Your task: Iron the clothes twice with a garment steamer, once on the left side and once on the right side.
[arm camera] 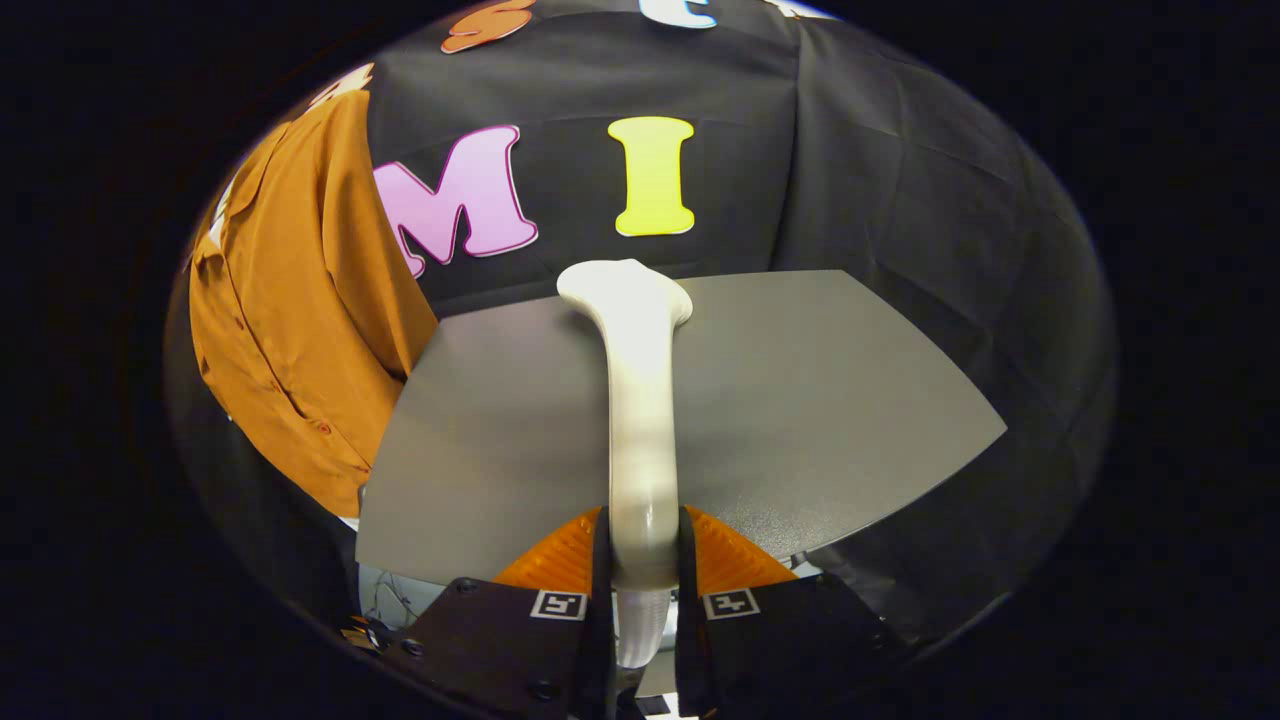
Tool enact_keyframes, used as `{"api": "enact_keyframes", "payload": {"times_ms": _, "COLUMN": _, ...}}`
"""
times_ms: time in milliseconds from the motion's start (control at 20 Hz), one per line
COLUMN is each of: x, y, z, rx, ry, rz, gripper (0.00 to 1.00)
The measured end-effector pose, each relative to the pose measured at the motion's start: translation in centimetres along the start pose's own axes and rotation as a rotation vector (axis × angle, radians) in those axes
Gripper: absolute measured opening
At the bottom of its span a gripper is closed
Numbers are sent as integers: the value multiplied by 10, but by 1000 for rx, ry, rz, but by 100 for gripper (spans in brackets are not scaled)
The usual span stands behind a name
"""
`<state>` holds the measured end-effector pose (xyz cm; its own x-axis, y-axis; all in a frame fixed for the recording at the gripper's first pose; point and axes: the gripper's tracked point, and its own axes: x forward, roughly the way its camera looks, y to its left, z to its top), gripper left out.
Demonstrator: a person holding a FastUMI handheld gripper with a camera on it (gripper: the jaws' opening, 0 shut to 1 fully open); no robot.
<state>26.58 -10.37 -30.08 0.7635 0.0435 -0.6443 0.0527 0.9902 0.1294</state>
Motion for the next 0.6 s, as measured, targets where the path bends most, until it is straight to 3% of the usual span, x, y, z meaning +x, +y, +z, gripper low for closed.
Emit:
{"api": "enact_keyframes", "payload": {"times_ms": 300, "x": -89, "y": 18, "z": 55, "rx": 19, "ry": -287, "rz": -1, "gripper": 27}}
{"api": "enact_keyframes", "payload": {"times_ms": 600, "x": -190, "y": 79, "z": 77, "rx": 34, "ry": -553, "rz": 35, "gripper": 27}}
